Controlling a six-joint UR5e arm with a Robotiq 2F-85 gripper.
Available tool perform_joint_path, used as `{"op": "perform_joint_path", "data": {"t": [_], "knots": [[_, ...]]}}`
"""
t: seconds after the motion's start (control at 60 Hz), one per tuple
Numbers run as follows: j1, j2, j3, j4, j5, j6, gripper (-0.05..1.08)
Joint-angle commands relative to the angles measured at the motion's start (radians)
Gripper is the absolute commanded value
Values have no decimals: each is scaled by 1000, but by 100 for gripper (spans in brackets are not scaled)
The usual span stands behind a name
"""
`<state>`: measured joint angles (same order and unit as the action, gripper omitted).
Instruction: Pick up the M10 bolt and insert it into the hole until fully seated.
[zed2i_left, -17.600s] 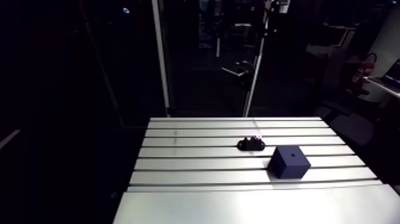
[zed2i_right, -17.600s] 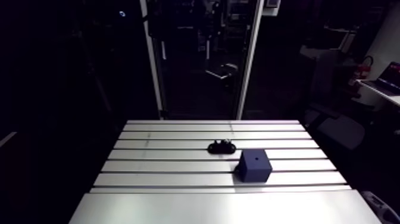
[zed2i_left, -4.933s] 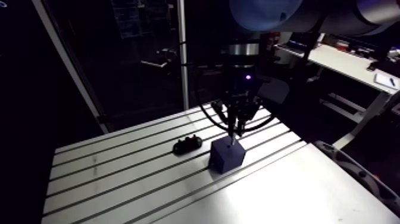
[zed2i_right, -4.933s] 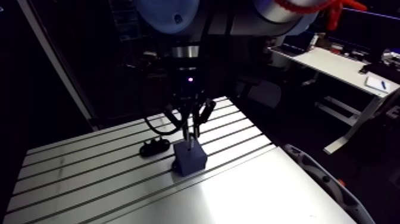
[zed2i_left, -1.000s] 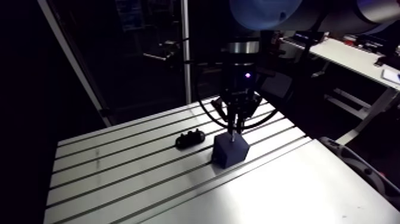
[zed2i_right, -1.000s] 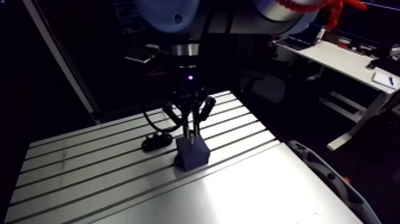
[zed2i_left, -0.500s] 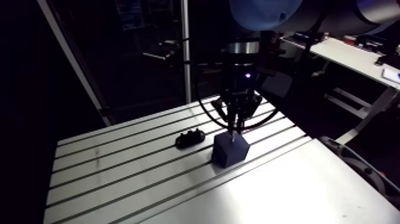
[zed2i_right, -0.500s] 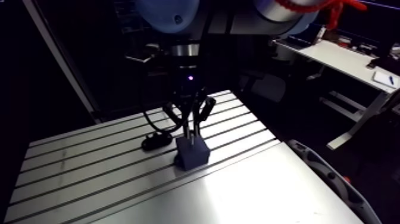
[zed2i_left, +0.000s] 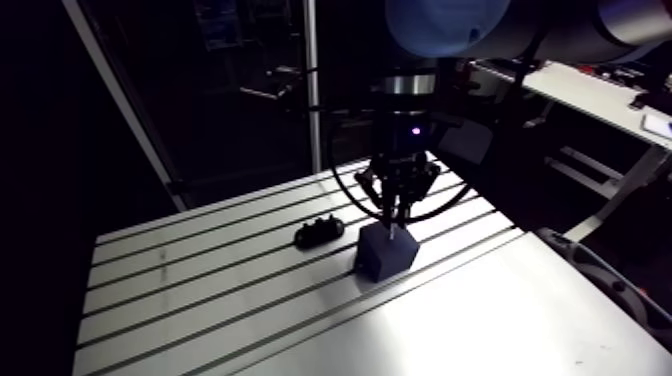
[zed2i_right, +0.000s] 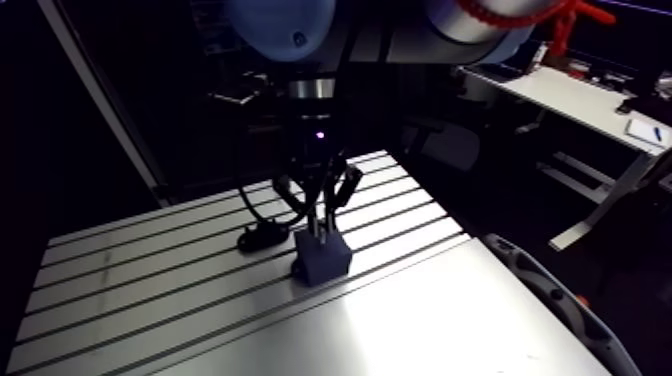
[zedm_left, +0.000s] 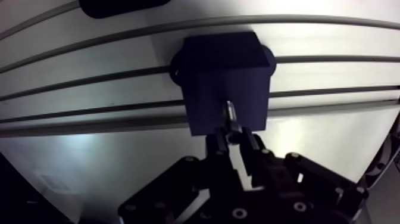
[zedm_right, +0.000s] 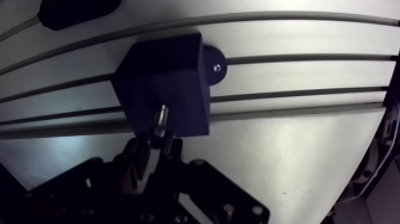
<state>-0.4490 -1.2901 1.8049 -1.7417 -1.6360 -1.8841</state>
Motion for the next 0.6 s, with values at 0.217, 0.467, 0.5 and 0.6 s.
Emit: {"op": "perform_joint_path", "data": {"t": [0.217, 0.467, 0.5, 0.6], "knots": [[2, -13, 25, -2, -2, -7, 11], [3, -25, 34, -44, 8, -22, 0], [1, -28, 34, -47, 10, -28, 0], [1, -41, 28, -48, 18, -30, 0]]}}
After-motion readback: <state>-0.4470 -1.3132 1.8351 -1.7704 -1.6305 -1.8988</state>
